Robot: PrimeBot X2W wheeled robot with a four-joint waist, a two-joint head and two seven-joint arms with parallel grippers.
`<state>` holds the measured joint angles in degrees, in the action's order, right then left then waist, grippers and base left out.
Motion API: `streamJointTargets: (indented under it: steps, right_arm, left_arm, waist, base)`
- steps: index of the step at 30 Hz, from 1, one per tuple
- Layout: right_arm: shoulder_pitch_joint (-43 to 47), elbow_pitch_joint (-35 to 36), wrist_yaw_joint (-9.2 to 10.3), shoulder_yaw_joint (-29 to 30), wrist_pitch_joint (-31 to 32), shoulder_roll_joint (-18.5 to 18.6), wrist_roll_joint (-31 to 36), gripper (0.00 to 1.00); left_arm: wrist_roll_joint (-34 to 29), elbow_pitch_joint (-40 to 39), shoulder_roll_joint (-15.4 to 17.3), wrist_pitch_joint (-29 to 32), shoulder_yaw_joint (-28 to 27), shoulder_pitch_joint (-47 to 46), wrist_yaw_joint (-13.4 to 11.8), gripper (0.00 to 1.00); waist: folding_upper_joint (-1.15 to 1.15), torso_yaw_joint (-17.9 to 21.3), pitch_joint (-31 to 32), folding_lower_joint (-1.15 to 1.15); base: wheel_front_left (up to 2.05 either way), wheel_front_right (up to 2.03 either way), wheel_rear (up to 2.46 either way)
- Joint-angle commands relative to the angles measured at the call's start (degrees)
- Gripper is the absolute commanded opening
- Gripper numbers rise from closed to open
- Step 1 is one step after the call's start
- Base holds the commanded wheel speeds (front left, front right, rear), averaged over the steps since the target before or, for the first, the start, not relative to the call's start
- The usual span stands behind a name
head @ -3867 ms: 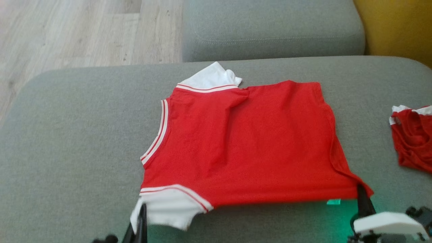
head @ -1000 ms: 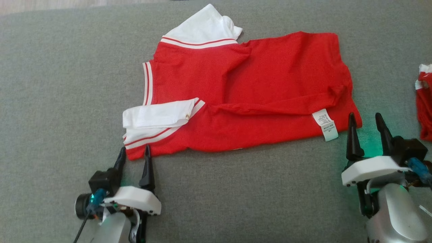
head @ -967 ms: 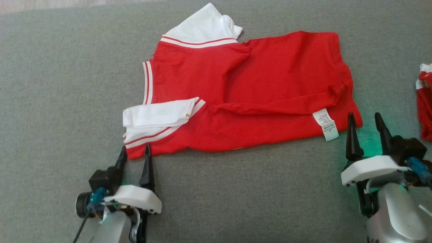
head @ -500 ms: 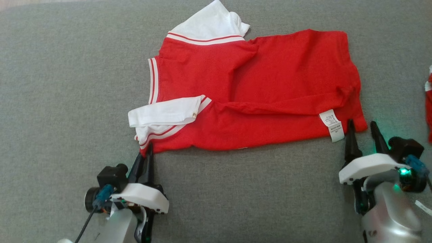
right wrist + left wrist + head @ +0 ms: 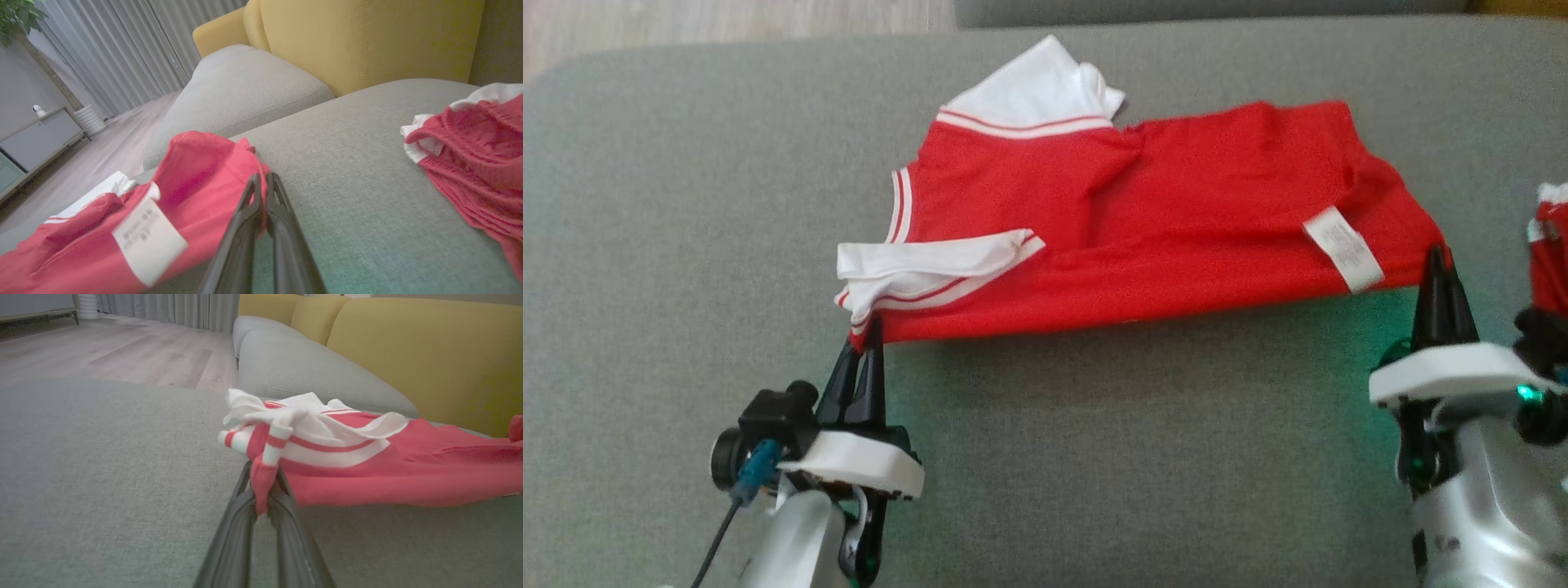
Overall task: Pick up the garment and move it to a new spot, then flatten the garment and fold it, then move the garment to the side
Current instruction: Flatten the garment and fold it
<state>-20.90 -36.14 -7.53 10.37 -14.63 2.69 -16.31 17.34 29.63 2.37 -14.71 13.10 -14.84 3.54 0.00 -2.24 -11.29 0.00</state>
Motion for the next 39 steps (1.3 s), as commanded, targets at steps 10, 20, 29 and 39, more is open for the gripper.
streamJointTargets:
  steps: [10,20,29,39]
  right_arm:
    - [14.33,6.25,0.04,-0.70,-0.37,0.19,-5.22,0.00]
    - [17.01,5.38,0.04,-1.82,-0.33,0.19,-3.42,1.00]
    - [9.42,6.77,0.04,-1.52,3.25,2.35,2.31,1.00]
    - [-4.94,1.25,0.04,-3.62,14.03,10.00,5.12,1.00]
  left_arm:
    - [-1.81,-2.61,0.51,-0.29,-2.73,9.25,-1.71,0.00]
    - [0.41,-1.37,0.51,-0.29,1.37,13.59,-4.18,1.00]
    - [-5.00,-3.09,1.67,-0.29,0.13,3.94,-2.21,1.00]
    - [-6.61,9.64,5.63,1.82,5.01,-20.98,3.45,1.00]
  waist:
    - [0.00,0.95,9.39,0.00]
    - [0.00,0.70,8.19,0.00]
    - [0.00,-0.24,4.21,0.00]
    - [0.00,-0.80,-3.03,0.00]
  base:
    - [0.00,0.00,0.00]
    - [0.00,0.00,0.00]
    - [0.00,0.00,0.00]
    - [0.00,0.00,0.00]
